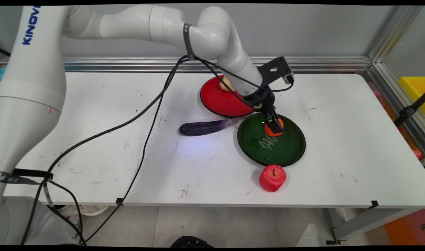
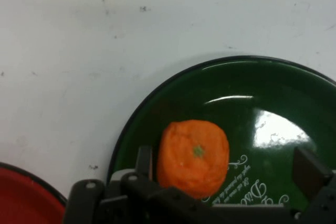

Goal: Pick up the mandarin from the green plate

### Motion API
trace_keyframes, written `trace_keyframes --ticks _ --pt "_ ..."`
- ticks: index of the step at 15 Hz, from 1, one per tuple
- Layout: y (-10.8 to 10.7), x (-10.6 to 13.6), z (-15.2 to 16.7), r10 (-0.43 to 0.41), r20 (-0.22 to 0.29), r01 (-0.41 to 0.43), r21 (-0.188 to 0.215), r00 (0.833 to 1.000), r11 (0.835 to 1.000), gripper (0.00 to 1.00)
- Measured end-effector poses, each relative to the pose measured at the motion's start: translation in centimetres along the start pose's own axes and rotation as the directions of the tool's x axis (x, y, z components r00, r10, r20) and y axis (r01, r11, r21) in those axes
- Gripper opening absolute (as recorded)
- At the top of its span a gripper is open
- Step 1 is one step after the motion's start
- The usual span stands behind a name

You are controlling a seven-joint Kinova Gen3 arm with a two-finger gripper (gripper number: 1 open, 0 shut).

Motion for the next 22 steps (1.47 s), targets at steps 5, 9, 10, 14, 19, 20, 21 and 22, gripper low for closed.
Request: trace_keyframes --ticks 5,9,10,14,19,20,21,22 --pt "0.0 -1.1 0.6 0.004 0.000 -0.004 0.016 1.000 1.000 1.00" --pt "-0.1 -1.9 1.2 0.006 -0.002 -0.006 0.026 1.000 1.000 1.00" --pt "-0.1 -2.1 1.4 0.006 -0.003 -0.006 0.028 1.000 1.000 1.00" --pt "0.0 -2.4 1.9 0.005 -0.009 -0.005 0.033 1.000 0.999 1.00" --pt "0.1 -2.8 2.6 0.002 -0.021 -0.001 0.034 1.000 0.999 0.00" --pt "0.2 -2.9 2.7 0.001 -0.022 -0.001 0.034 1.000 0.999 0.00" --pt "0.2 -3.0 2.8 0.002 -0.024 -0.001 0.033 1.000 0.999 0.00" --pt "0.2 -3.0 2.9 0.002 -0.025 -0.001 0.033 1.000 0.999 0.00"
